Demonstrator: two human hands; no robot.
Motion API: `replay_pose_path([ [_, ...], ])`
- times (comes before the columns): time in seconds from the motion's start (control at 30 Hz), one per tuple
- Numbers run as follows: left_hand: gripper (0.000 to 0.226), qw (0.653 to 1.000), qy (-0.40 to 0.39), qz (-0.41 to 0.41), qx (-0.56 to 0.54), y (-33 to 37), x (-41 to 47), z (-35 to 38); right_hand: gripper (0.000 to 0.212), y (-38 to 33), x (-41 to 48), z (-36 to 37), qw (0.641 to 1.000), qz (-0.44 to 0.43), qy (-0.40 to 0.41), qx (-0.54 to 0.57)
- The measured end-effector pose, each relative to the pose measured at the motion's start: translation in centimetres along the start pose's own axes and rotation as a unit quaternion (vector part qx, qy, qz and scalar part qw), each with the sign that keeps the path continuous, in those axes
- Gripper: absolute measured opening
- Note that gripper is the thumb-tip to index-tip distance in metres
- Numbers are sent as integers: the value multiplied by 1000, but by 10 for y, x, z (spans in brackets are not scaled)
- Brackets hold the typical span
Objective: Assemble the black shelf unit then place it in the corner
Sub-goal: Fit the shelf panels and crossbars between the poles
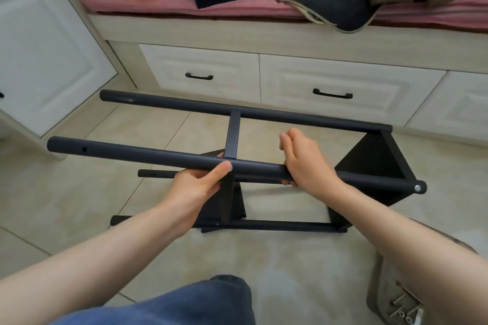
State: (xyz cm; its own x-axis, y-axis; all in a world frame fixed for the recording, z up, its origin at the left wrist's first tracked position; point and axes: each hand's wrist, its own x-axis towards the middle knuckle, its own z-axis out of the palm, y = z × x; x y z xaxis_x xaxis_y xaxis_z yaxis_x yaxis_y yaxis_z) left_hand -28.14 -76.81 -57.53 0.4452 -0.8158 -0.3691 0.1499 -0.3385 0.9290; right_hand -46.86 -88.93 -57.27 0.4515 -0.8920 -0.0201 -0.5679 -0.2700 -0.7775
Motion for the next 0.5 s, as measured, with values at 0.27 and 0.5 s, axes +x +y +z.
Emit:
replay_pose_path([
  [0.27,80,998,-30,-32,-34,-33,-7,-4,25,10,-9,15,993,-52,3,-105],
  [0.5,55,994,-64,-58,68,-34,-8,-8,33,19,-14,16,986,-90,30,-135],
])
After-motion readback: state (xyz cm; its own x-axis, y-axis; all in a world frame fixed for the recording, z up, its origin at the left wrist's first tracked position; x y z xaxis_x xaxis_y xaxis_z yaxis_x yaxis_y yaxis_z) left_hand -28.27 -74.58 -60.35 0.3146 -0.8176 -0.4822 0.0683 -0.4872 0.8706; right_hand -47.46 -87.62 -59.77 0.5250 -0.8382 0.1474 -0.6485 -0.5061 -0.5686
